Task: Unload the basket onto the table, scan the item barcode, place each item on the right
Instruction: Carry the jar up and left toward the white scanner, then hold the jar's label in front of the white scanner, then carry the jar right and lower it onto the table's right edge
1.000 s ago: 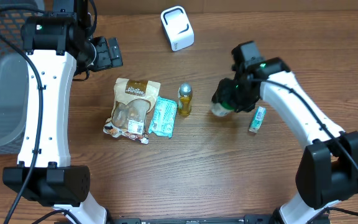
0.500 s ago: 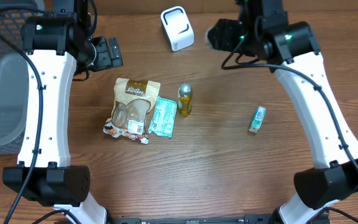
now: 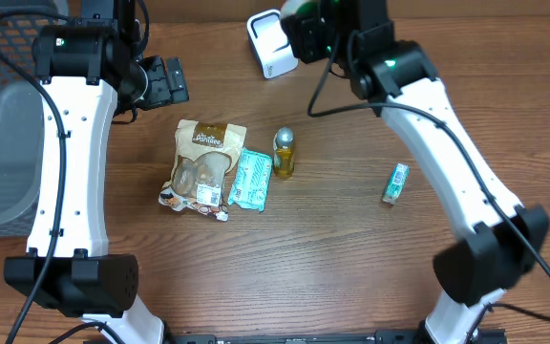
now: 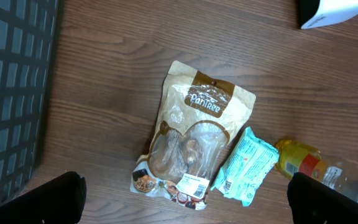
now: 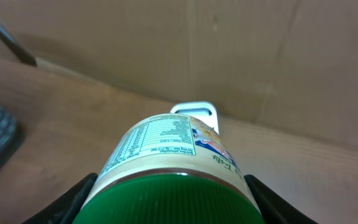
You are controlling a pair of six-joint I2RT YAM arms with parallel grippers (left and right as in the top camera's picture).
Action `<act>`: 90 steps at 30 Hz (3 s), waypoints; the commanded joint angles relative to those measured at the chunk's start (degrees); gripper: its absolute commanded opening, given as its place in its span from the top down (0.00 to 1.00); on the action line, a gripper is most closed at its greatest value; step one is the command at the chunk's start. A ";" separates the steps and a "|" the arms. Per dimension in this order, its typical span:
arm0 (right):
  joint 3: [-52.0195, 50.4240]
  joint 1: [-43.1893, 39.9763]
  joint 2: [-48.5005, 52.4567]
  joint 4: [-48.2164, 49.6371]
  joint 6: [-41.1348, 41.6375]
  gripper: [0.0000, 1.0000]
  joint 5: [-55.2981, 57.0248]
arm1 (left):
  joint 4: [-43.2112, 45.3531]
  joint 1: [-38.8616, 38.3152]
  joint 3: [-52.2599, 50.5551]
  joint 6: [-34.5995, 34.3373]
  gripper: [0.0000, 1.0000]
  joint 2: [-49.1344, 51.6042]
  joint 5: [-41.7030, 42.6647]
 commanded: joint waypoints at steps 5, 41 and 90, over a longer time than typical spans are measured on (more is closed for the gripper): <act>-0.39 0.15 8.98 10.80 -1.33 0.89 0.90 | 0.07 -0.07 0.85 0.63 0.00 0.09 0.31; -0.42 0.13 20.00 31.85 2.93 0.90 0.48 | 0.09 -0.02 0.85 0.63 0.00 0.09 0.28; -0.39 -1.55 32.68 56.39 5.84 0.84 0.48 | 0.24 0.00 0.85 0.63 0.00 0.09 0.31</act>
